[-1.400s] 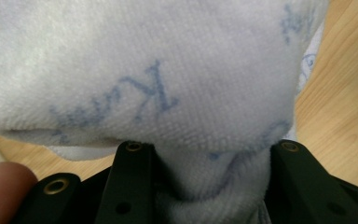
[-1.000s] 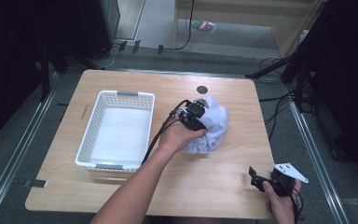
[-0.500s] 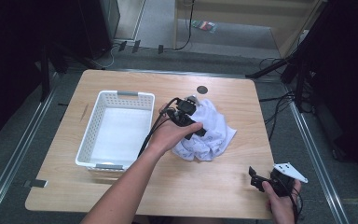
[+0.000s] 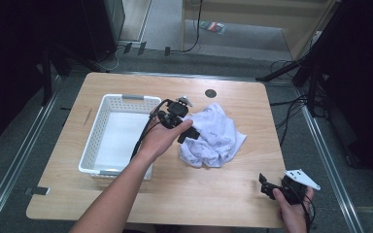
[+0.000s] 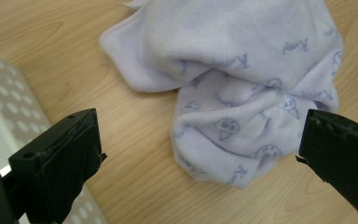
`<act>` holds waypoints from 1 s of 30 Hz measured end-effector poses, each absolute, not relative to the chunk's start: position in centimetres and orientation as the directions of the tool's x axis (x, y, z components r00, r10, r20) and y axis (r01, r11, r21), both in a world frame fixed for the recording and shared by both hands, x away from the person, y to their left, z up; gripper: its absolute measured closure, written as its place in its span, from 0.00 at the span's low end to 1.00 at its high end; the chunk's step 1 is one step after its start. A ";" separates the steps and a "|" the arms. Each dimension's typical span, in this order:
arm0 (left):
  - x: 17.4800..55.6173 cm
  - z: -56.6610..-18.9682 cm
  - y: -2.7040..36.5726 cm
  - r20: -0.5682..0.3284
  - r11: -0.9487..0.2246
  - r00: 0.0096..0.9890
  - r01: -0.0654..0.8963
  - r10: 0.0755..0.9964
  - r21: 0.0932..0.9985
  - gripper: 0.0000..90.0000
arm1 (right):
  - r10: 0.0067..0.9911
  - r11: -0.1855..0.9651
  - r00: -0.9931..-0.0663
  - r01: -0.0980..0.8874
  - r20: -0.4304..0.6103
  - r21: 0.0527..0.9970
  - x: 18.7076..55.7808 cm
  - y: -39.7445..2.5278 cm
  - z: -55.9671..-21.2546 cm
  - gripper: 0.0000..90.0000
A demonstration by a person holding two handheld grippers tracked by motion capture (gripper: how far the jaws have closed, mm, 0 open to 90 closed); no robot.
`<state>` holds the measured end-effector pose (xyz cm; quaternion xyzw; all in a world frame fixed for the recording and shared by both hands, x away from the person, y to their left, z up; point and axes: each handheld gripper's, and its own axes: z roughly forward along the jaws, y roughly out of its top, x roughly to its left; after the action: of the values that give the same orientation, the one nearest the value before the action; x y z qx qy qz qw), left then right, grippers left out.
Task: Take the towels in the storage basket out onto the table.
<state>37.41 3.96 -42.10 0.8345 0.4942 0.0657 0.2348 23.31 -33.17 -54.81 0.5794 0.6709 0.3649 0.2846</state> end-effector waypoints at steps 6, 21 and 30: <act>37.0 -41.4 6.6 -0.105 -0.378 0.475 0.799 0.874 0.467 0.00 | 0.985 0.067 -0.169 0.569 0.037 0.819 23.3 -33.2 -54.8 0.02; 35.3 -42.2 14.9 -0.107 -0.276 0.368 0.832 0.924 0.481 0.00 | 0.986 0.070 -0.167 0.573 0.032 0.817 23.4 -33.1 -54.8 0.02; 33.9 -42.4 19.1 -0.115 -0.225 0.323 0.834 0.939 0.504 0.00 | 0.987 0.065 -0.160 0.575 0.034 0.815 23.4 -33.1 -54.8 0.02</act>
<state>33.91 19.14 -42.44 0.7754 0.5718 0.1073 0.2457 23.36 -33.10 -54.81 0.5816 0.6714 0.3593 0.2862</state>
